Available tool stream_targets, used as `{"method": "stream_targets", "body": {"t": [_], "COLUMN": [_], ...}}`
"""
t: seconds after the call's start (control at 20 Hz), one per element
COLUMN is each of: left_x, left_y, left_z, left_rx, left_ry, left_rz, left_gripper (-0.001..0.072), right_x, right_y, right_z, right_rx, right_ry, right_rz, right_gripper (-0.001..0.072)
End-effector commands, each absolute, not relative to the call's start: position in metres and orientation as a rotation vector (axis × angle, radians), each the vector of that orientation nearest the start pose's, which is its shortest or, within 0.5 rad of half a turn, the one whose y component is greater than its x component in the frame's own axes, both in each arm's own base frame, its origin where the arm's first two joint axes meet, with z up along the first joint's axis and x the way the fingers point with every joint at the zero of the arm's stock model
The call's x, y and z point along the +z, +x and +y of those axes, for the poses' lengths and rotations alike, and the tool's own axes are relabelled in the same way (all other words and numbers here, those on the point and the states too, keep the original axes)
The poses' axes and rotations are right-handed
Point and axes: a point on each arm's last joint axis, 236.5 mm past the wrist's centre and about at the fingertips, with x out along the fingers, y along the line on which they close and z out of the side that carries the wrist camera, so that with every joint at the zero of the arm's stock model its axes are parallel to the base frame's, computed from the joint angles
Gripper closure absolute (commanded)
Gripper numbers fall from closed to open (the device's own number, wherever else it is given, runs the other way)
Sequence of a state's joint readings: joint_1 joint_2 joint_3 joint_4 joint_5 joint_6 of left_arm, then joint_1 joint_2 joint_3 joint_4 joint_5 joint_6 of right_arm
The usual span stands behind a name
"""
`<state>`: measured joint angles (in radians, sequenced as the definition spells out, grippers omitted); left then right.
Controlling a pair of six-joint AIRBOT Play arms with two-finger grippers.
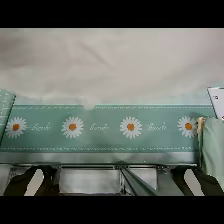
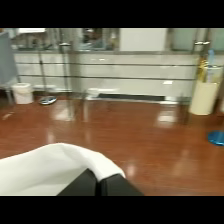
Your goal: Fold the shirts.
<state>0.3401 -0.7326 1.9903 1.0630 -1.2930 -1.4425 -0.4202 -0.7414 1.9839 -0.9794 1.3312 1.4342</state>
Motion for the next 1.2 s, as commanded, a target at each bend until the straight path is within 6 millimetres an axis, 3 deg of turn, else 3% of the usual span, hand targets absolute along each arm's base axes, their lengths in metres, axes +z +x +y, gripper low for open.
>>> {"method": "stream_targets", "body": {"t": [0.0, 0.15, 0.25, 0.4, 0.6, 0.75, 0.95, 1.05, 1.15], "left_x": [0.502, 0.457, 0.421, 0.377, 0.28, 0.201, 0.099, 0.058, 0.032], "left_y": [0.161, 0.161, 0.172, 0.21, 0.283, 0.354, 0.452, 0.487, 0.516], "left_z": [-0.027, -0.033, -0.029, -0.022, -0.023, -0.022, -0.04, -0.048, -0.05], "left_rx": [-0.024, -0.077, -0.068, -0.058, -0.093, -0.101, -0.114, -0.075, -0.038], "left_ry": [-0.004, -0.062, -0.081, -0.148, -0.277, -0.318, -0.346, -0.415, -0.475], "left_rz": [0.017, 0.149, 0.287, 0.418, 0.707, 0.881, 0.995, 1.029, 1.051], "left_gripper": [0.0691, 0.0692, 0.0692, 0.0692, 0.0692, 0.0691, 0.0691, 0.0691, 0.0692], "right_x": [0.495, 0.461, 0.421, 0.348, 0.249, 0.184, 0.09, 0.05, 0.023], "right_y": [0.165, 0.159, 0.171, 0.203, 0.27, 0.336, 0.434, 0.469, 0.5], "right_z": [0.029, 0.034, 0.029, 0.029, 0.03, 0.029, 0.027, 0.025, 0.02], "right_rx": [-0.005, 0.027, 0.028, 0.083, 0.184, 0.238, 0.228, 0.232, 0.232], "right_ry": [0.008, 0.034, 0.092, 0.172, 0.33, 0.386, 0.493, 0.552, 0.579], "right_rz": [0.079, 0.185, 0.33, 0.55, 0.735, 0.844, 0.941, 1.006, 1.046], "right_gripper": [0.0691, 0.0691, 0.0691, 0.0691, 0.0691, 0.0691, 0.0691, 0.0691, 0.0691]}}
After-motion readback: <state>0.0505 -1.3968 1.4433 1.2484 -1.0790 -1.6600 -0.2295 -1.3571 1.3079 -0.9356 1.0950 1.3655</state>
